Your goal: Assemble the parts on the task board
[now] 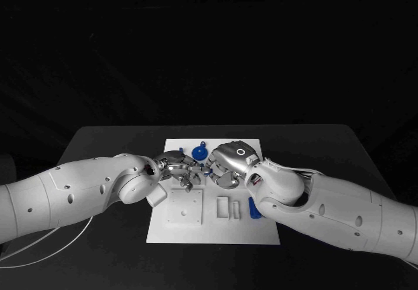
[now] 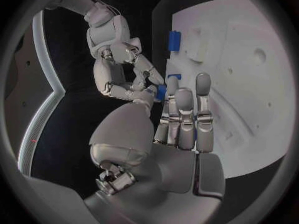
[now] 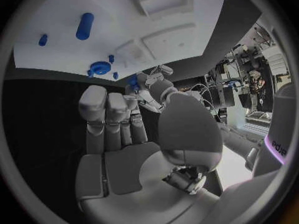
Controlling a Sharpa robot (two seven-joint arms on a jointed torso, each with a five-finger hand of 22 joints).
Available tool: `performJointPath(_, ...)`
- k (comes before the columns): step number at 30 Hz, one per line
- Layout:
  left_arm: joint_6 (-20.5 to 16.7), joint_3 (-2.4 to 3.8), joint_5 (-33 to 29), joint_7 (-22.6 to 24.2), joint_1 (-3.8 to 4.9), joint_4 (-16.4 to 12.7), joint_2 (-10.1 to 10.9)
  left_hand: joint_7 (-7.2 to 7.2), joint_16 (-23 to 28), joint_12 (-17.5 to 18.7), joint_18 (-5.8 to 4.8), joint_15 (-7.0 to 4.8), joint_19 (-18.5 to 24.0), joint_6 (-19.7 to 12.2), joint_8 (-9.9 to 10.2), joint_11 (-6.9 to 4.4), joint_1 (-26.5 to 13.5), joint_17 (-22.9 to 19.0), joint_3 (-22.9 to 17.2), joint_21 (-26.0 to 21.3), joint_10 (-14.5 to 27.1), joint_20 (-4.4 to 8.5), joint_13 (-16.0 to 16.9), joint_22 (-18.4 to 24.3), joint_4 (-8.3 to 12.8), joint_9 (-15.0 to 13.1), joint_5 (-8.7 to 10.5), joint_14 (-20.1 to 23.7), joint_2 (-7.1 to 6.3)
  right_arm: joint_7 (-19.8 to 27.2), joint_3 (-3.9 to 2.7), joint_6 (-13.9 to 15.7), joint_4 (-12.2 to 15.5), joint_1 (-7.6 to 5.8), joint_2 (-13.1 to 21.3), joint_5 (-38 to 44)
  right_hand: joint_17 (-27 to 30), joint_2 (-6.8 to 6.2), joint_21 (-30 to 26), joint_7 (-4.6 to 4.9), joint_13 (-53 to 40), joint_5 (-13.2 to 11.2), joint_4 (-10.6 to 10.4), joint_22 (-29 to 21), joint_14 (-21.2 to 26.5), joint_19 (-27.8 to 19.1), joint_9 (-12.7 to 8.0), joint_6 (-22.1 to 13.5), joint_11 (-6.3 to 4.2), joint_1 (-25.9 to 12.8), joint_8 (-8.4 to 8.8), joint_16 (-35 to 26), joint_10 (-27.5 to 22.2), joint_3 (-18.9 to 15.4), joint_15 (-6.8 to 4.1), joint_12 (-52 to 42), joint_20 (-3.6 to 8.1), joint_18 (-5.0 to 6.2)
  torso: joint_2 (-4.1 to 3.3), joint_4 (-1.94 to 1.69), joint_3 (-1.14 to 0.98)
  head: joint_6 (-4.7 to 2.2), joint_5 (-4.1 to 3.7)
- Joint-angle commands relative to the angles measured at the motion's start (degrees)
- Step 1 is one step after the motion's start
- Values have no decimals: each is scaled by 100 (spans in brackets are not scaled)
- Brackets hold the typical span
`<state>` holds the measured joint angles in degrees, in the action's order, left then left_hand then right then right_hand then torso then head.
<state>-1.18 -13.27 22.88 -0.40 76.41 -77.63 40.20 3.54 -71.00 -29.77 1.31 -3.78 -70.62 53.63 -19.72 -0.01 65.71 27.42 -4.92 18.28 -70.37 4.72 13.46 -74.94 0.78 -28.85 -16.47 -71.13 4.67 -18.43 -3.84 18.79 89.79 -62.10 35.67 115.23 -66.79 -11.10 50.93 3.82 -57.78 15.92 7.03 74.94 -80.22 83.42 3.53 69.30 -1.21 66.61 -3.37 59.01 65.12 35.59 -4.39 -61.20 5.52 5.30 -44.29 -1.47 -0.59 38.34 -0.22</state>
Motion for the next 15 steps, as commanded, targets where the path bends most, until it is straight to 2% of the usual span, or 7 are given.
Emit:
performJointPath(1, 156, 9, -39, 221, 0, -32, -21, -47, -32, 57, 71, -21, 30, 27, -26, -32, 86, 4, -106, 40, -51, 33, -24, -113, 98, -16, -94, 33, 137, 56, -2, -77, -4, 3, -19, 4, -4, -22, 6, 11, -2, 4, -37, 594, -40, 41, 6, 38, 7, 17, -19, -36, 29, -2, -4, 20, -6, -47, 0, 0, -2, 5, 0)
performJointPath(3, 148, 9, -47, 252, 0, -33, -21, -57, -42, 121, 56, -28, 37, 26, -50, -37, 74, 7, -168, 58, -103, 45, -62, -113, 187, -63, -130, 36, 191, 59, -2, -87, -7, 3, -22, 1, -4, -22, 6, 11, -2, 4, -37, 594, -40, 41, 6, 38, 7, 17, -19, -36, 29, -2, -4, 20, -6, -47, 0, 1, -2, 7, 0)
performJointPath(5, 118, 10, -54, 293, -1, -36, -20, -84, -54, 142, 52, -41, 38, 62, -116, -50, 127, 12, -260, 73, -152, 56, -76, -116, 278, -134, -269, 31, 255, 61, -2, -94, -9, 3, -24, -1, -4, -22, 6, 11, -2, 4, -37, 594, -40, 41, 6, 38, 7, 17, -19, -36, 29, -2, -4, 20, -6, -47, -1, 2, -2, 7, 0)
performJointPath(7, 94, 10, -59, 333, -1, -38, -18, -99, -72, 172, 45, -54, 36, 36, -213, -63, 121, 20, -352, 99, -209, 70, -93, -119, 377, -280, -470, 19, 270, 62, -2, -103, -12, 3, -24, -3, -4, -22, 6, 11, -2, 4, -37, 594, -40, 41, 6, 38, 7, 17, -19, -36, 29, -2, -4, 20, -6, -47, -1, 3, -2, 8, 1)
performJointPath(10, 47, 11, -78, 389, -1, -38, -15, -117, -86, 196, 37, -67, 56, 41, -308, -81, 56, 27, -523, 139, -280, 84, -95, -118, 508, -492, -556, 20, 316, 65, -2, -115, -15, 3, -26, -6, -1, -23, -1, 13, -1, 3, -36, 594, -34, 38, 6, 32, 8, 25, -18, -50, 22, -2, -2, 26, -8, -48, 1, 4, -3, 6, 1)
performJointPath(11, 34, 11, -89, 403, -1, -38, -15, -127, -89, 230, 29, -76, 65, 27, -332, -92, -12, 29, -639, 169, -325, 96, -105, -118, 592, -705, -591, 15, 335, 66, -2, -118, -15, 3, -26, -9, -1, -23, -1, 13, -1, 3, -36, 594, -34, 38, 6, 32, 8, 25, -18, -50, 22, -2, -2, 26, -8, -48, 1, 4, -3, 6, 1)
performJointPath(15, -31, 12, -150, 454, -1, -38, -15, -133, -118, 269, 31, -93, 65, 105, -251, -108, -86, 45, -831, 240, -412, 115, -97, -121, 747, -956, -656, -17, 368, 73, -2, -127, -19, 3, -32, -18, -1, -23, -1, 13, -1, 3, -36, 594, -34, 38, 6, 32, 8, 25, -18, -50, 22, -2, -2, 26, -8, -48, -2, 1, -5, 9, -2)
